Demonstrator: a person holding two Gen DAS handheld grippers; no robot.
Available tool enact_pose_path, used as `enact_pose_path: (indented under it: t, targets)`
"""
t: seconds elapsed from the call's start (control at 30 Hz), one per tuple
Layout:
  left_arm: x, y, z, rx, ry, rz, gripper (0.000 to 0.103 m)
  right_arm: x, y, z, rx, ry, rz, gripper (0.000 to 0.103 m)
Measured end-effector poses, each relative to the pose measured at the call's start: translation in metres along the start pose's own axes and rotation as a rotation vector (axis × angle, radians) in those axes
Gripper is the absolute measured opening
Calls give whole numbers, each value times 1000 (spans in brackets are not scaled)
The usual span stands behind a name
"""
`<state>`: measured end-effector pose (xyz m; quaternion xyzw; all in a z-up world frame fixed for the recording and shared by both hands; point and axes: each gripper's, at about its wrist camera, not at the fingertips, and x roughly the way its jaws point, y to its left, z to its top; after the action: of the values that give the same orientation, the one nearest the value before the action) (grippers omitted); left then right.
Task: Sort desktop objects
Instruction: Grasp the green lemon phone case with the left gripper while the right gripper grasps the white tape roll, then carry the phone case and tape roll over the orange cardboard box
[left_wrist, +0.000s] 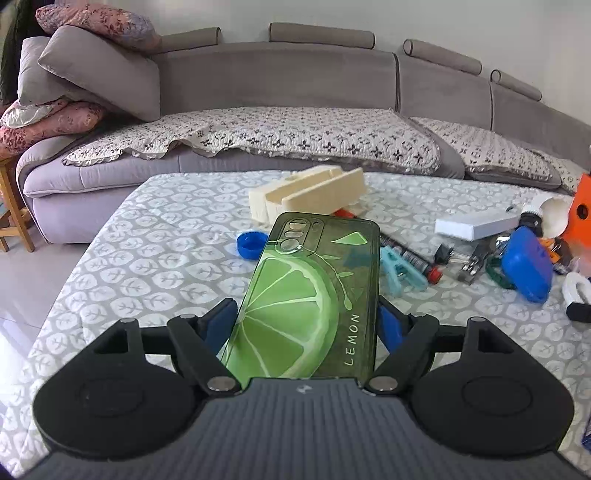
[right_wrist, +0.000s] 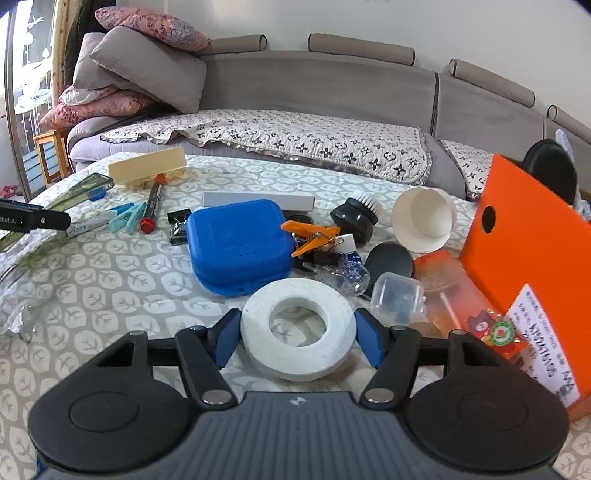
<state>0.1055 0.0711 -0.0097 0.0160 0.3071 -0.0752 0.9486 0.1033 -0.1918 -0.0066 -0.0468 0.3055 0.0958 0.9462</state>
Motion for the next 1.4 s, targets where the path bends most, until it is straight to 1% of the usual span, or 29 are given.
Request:
enact_pose_path:
  t: [0.33, 0.63, 1.07, 1.4]
  targets:
    - [-16, -17, 9, 15, -44, -2, 79, -24, -1, 0, -9, -37, 3, 63]
    - [-28, -35, 17, 26, -76, -35, 79, -43, -3, 7, 0, -83, 7, 63]
    - [-37, -82, 30, 45, -112, -102, 79, -74, -14, 16, 21, -164, -2, 63]
    - [-36, -116, 37, 64, -131, -135, 79, -95, -38, 21, 63, -233, -26, 63]
